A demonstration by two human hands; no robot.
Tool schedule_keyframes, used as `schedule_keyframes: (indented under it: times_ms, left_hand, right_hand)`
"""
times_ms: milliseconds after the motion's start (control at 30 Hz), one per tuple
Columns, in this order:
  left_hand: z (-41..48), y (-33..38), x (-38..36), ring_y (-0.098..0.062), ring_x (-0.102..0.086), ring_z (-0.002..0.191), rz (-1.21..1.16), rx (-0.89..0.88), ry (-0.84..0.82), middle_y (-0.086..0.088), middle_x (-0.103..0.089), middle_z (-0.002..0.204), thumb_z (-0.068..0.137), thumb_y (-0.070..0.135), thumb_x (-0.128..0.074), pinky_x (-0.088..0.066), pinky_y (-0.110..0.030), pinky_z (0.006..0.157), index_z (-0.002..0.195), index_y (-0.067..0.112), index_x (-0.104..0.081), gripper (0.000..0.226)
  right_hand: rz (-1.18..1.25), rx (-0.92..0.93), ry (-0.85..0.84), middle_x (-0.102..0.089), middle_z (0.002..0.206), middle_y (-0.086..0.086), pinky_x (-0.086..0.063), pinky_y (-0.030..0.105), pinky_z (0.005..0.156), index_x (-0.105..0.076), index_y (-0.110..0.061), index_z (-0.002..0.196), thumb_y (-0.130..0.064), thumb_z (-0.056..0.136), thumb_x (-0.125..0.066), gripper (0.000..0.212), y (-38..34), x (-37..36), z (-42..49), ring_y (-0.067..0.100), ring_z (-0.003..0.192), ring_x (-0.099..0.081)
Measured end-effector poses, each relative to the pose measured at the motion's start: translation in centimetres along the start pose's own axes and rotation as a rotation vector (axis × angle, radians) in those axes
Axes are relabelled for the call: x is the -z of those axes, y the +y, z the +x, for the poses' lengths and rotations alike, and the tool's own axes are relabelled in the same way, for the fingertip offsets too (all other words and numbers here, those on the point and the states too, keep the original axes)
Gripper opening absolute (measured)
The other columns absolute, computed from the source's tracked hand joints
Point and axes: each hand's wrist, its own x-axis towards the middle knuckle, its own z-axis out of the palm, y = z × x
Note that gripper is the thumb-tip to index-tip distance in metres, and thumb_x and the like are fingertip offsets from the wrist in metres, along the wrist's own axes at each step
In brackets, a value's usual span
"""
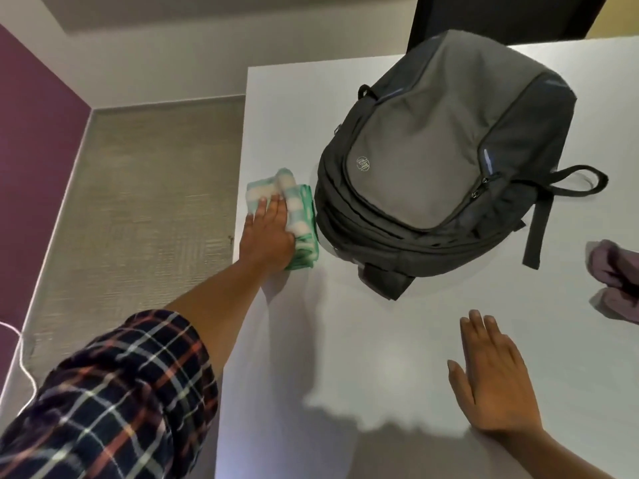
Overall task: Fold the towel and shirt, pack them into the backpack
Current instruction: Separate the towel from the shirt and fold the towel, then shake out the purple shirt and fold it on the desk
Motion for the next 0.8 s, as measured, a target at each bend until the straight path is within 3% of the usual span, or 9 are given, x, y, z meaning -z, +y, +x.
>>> schedule_keyframes:
  times_ms: [167, 300, 467, 567, 633, 800]
  left_hand:
    - [-2.1, 1.6, 1.6, -0.032, -0.013, 0.147, -0.062, 0.115, 0.079, -0.01, -0.025, 0.158, 0.088, 0.022, -0.047, -0.019, -0.048, 0.118, 0.15, 0.009, -0.022, 0.068]
    - [-8.4, 5.2, 0.5, -0.032, -0.011, 0.148, -0.225, 0.223, 0.157, -0.013, -0.023, 0.158, 0.092, 0.029, -0.054, -0.017, -0.046, 0.119, 0.151, 0.005, -0.021, 0.071]
    - [-15.6, 11.5, -4.3, -0.027, -0.007, 0.149, -0.203, 0.097, 0.001, -0.009, -0.013, 0.162, 0.098, 0.047, -0.035, -0.014, -0.043, 0.12, 0.153, 0.009, -0.012, 0.07]
    - [-18.0, 15.8, -6.7, -0.026, -0.005, 0.15, -0.165, 0.002, -0.101, -0.009, -0.009, 0.162, 0.094, 0.058, -0.017, -0.013, -0.041, 0.12, 0.153, 0.007, -0.009, 0.078]
    - [-19.3, 18.6, -7.9, -0.024, -0.003, 0.15, -0.143, -0.052, -0.135, -0.008, -0.006, 0.162, 0.088, 0.061, -0.012, -0.011, -0.04, 0.12, 0.153, 0.007, -0.007, 0.084]
    - [-21.1, 24.6, -9.7, -0.023, 0.001, 0.15, -0.021, -0.202, -0.216, -0.006, 0.001, 0.163, 0.097, 0.054, -0.029, -0.007, -0.039, 0.119, 0.153, 0.01, -0.004, 0.076]
  right_hand:
    - [-0.001, 0.03, -0.002, -0.014, 0.162, 0.01, -0.017, 0.044, 0.118, -0.019, -0.009, 0.155, -0.05, 0.098, -0.02, 0.07, 0.2, -0.1, -0.2, 0.027, 0.151, -0.007]
    - [0.053, 0.051, -0.054, -0.015, 0.162, 0.01, -0.022, 0.045, 0.119, -0.02, -0.01, 0.154, -0.052, 0.099, -0.024, 0.07, 0.4, 1.4, -0.6, 0.028, 0.151, -0.01]
    - [0.111, 0.129, -0.033, -0.032, 0.158, 0.005, -0.032, 0.047, 0.115, -0.035, -0.016, 0.15, -0.046, 0.099, -0.039, 0.059, 3.8, 5.1, -2.8, 0.025, 0.147, -0.027]
    - [0.143, 0.057, 0.028, -0.036, 0.156, -0.002, -0.029, 0.043, 0.116, -0.04, -0.021, 0.148, -0.048, 0.101, -0.031, 0.055, 7.7, 8.0, -3.9, 0.018, 0.146, -0.026]
    - [0.176, 0.018, 0.056, -0.041, 0.153, 0.004, -0.031, 0.046, 0.115, -0.044, -0.017, 0.146, -0.047, 0.101, -0.026, 0.057, 11.1, 10.0, -4.3, 0.023, 0.144, -0.031]
    - [0.129, -0.07, 0.22, -0.037, 0.155, 0.008, -0.025, 0.046, 0.118, -0.048, -0.015, 0.142, -0.031, 0.1, -0.038, 0.046, 19.8, 12.8, -5.5, 0.028, 0.146, -0.026]
